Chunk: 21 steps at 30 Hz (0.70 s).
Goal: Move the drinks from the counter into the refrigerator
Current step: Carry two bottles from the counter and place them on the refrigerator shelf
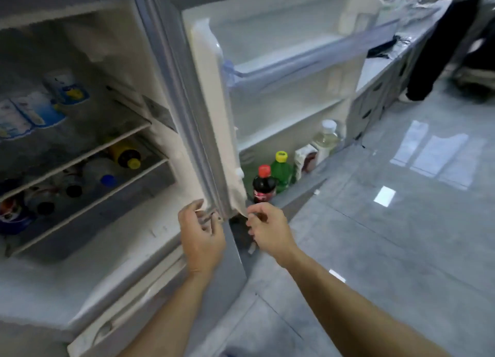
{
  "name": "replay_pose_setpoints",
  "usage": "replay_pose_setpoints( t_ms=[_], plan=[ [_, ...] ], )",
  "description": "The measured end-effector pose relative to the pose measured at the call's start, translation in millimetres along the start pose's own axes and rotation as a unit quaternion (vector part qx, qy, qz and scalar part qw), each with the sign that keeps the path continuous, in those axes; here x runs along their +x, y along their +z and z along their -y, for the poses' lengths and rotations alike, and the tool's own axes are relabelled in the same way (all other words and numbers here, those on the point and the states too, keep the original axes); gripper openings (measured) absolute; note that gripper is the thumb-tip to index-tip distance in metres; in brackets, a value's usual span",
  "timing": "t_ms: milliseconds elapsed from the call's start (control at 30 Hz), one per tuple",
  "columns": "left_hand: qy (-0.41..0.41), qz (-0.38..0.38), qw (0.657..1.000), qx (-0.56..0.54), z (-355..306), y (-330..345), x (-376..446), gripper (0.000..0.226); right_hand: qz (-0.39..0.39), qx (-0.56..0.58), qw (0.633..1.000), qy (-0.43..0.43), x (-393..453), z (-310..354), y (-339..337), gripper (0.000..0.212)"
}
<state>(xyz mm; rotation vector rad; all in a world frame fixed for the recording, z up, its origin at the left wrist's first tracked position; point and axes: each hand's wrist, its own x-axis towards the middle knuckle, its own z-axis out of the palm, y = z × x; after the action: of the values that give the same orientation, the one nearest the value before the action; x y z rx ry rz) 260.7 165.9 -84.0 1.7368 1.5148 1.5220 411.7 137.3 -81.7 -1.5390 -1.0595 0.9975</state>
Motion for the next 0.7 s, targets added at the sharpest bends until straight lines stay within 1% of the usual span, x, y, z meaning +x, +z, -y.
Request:
replay_pose_setpoints(
  t_ms=[33,100,167,200,233,300,367,433,500,600,700],
  plan=[
    [0.004,0.027,1.000,-0.005,-5,12,-13,0.036,-0.028,-0.002,0.999,0.029,-11,-15,-22,0.013],
    [-0.003,0.100,0.995,-0.008,-13,35,-40,0.034,-0.078,-0.012,0.993,0.083,-33,-44,-66,0.014],
    [-0.056,0.201,0.978,-0.001,-14,52,-66,0.031,-0.119,-0.006,0.984,0.135,-56,-72,-106,0.018],
    [-0.099,0.259,0.961,0.005,-10,59,-78,0.030,-0.140,0.002,0.977,0.162,-67,-87,-123,0.018],
    [-0.151,0.318,0.936,0.013,-3,64,-89,0.029,-0.162,0.012,0.968,0.190,-78,-102,-138,0.019],
    [-0.248,0.422,0.871,0.038,16,73,-108,0.027,-0.207,0.035,0.948,0.241,-102,-131,-164,0.021],
    [-0.309,0.489,0.811,0.088,43,73,-127,0.028,-0.247,0.052,0.925,0.284,-126,-157,-183,0.024],
    [-0.340,0.519,0.770,0.147,74,68,-143,0.031,-0.281,0.061,0.901,0.325,-151,-180,-196,0.026],
    [-0.365,0.535,0.737,0.193,105,60,-150,0.037,-0.308,0.063,0.877,0.364,-176,-199,-204,0.027],
    [-0.355,0.572,0.693,0.260,142,55,-152,0.045,-0.345,0.062,0.840,0.415,-213,-220,-209,0.029],
    [-0.365,0.579,0.672,0.283,152,62,-150,0.044,-0.376,0.057,0.801,0.462,-248,-231,-206,0.026]
  ],
)
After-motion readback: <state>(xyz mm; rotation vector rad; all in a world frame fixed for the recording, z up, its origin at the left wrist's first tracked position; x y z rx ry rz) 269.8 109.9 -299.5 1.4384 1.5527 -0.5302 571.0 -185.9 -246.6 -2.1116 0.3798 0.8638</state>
